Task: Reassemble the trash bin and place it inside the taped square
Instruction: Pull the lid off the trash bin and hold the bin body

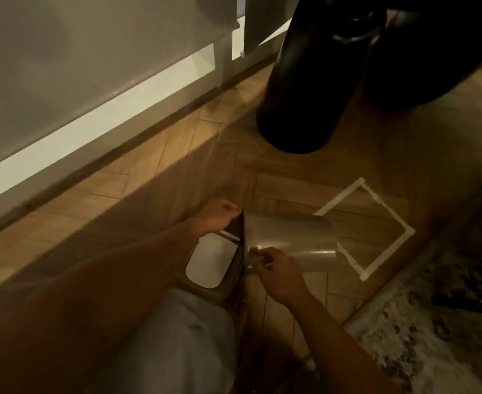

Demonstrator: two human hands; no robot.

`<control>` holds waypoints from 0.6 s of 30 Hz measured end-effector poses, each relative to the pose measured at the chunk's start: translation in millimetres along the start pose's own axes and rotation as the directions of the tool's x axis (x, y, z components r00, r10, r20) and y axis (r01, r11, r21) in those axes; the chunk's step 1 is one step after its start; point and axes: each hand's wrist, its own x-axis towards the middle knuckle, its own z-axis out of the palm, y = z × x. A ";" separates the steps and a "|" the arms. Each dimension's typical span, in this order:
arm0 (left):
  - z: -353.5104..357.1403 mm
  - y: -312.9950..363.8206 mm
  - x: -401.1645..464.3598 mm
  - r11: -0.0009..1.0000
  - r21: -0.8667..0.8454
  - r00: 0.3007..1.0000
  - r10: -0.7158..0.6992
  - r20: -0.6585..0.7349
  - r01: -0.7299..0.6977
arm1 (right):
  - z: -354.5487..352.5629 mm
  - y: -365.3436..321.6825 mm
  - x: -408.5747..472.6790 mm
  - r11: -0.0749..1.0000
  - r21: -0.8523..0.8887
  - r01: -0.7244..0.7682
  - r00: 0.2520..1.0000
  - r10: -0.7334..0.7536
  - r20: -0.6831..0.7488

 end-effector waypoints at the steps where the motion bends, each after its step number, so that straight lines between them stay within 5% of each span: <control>1: 3.7 1.3 7.0 1.000 -0.003 1.000 0.002 0.003 -0.002 | 2.9 2.1 6.3 1.000 0.001 -0.002 1.000 0.002 -0.015; 18: 37.9 -6.5 48.9 1.000 -0.001 0.999 -0.029 0.013 0.029 | 53.5 19.5 31.7 0.975 -0.214 -0.055 0.991 0.028 -0.130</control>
